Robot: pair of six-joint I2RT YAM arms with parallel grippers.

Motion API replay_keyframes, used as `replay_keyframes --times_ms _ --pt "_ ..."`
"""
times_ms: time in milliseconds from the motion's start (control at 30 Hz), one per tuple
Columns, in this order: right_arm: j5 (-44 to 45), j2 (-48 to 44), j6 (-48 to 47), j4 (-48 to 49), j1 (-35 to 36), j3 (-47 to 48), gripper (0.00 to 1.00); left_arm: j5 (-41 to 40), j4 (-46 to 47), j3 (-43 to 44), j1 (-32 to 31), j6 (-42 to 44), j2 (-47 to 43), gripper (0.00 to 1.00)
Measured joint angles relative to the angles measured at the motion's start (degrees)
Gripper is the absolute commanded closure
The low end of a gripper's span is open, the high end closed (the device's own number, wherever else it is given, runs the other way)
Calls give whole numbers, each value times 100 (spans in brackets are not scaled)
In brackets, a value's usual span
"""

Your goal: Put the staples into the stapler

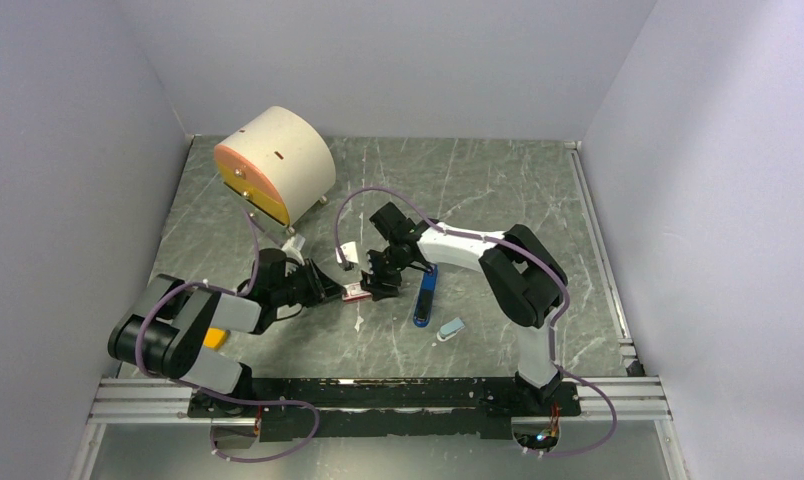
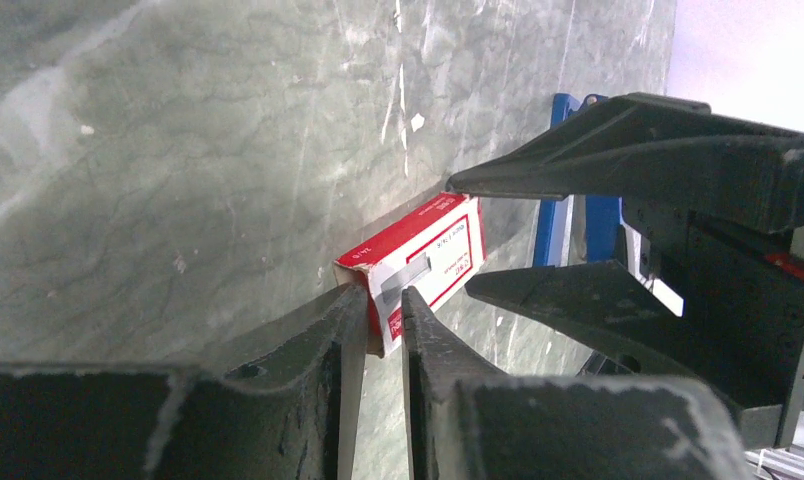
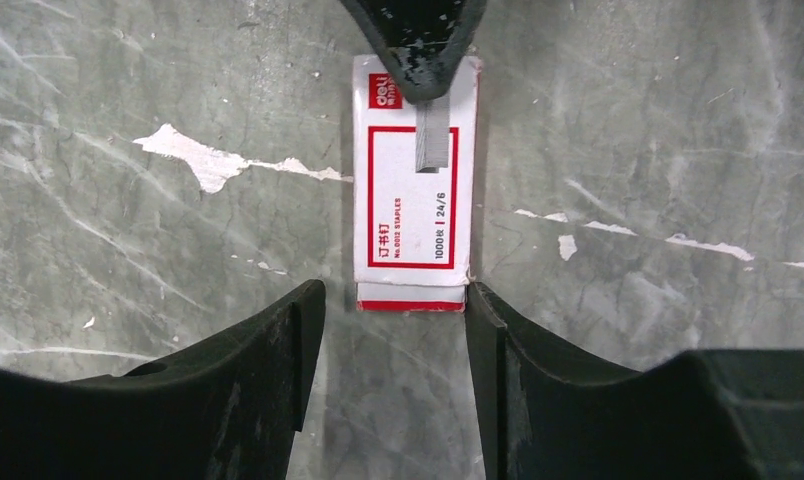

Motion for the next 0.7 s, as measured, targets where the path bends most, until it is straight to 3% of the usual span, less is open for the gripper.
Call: replay_keyframes --times_ms 333,700 --pt "216 -179 358 275 70 -264 44 -13 -103 111 0 24 -2 67" --pt "376 -179 577 470 101 -291 49 -33 -254 109 0 120 -101 69"
